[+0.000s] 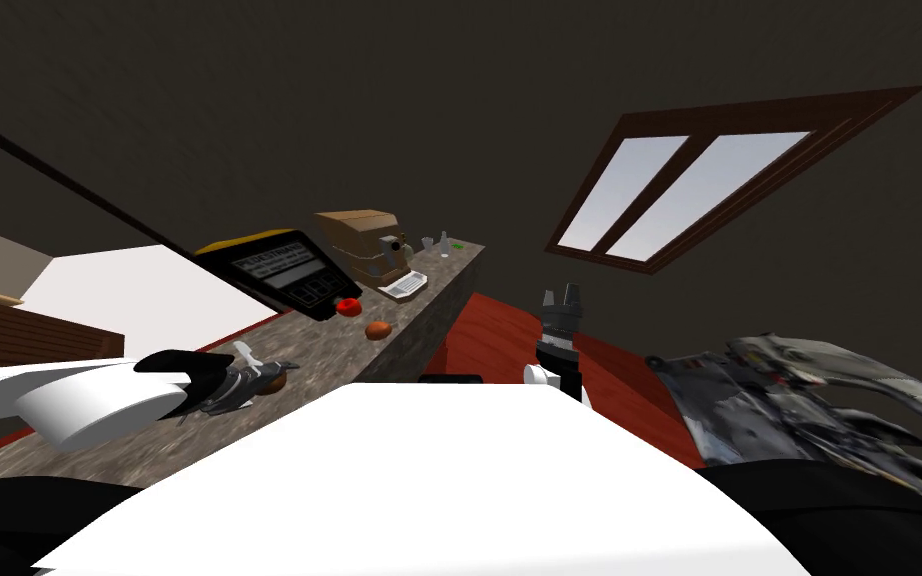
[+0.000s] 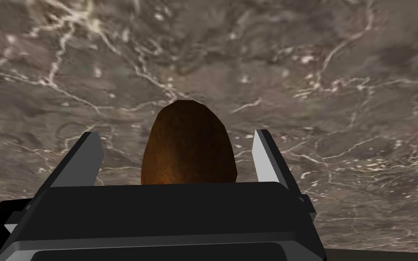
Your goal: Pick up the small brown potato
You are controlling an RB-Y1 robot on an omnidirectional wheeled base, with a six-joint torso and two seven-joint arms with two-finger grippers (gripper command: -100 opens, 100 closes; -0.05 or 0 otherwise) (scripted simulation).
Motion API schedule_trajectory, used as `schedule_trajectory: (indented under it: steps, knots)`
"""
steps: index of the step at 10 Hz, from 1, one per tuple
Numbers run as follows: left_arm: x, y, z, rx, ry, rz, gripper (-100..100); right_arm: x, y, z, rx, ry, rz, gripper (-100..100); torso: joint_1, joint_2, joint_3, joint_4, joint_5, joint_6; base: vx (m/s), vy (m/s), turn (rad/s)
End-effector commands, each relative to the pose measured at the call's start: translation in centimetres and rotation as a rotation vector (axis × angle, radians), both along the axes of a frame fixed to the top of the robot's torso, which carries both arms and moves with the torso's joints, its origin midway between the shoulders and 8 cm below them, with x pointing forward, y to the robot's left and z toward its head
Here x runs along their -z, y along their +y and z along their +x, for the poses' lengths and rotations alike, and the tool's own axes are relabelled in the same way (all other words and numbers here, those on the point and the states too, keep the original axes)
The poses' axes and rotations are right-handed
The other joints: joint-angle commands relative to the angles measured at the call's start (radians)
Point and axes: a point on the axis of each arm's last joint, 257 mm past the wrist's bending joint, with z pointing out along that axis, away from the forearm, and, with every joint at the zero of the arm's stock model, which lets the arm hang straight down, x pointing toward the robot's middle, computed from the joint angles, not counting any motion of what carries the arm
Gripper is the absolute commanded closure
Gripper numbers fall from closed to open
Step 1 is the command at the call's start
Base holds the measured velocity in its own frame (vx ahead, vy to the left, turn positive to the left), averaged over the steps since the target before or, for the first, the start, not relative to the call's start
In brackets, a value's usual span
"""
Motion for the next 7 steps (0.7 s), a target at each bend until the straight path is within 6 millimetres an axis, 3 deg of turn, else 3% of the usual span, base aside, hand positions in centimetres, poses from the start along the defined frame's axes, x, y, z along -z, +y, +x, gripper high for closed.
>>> schedule_trajectory:
  steps: [1, 2, 6, 7]
  knots:
    - [0.00, 0.00, 0.00, 0.000, 0.000, 0.000, -100, 0.00, 0.00, 0.00, 0.000, 0.000, 0.000, 0, 0.000, 0.000, 0.000, 0.000, 0.000, 0.000, 0.012, -0.006, -0.003]
    - [0.04, 0.02, -0.05, -0.001, 0.000, 0.000, 100, 0.00, 0.00, 0.00, 0.000, 0.000, 0.000, 0, 0.000, 0.001, 0.000, 0.000, 0.000, 0.000, 0.001, 0.000, 0.013]
    - [0.04, 0.04, -0.08, -0.001, 0.001, 0.001, 100, 0.00, 0.00, 0.00, 0.000, 0.000, 0.000, 0, 0.001, 0.001, 0.001, 0.000, 0.000, 0.000, 0.000, 0.000, 0.000]
    - [0.04, 0.04, -0.09, -0.002, 0.001, 0.001, 0, 0.00, 0.00, 0.00, 0.000, 0.000, 0.000, 0, 0.001, 0.001, 0.001, 0.000, 0.000, 0.000, 0.000, 0.000, 0.000]
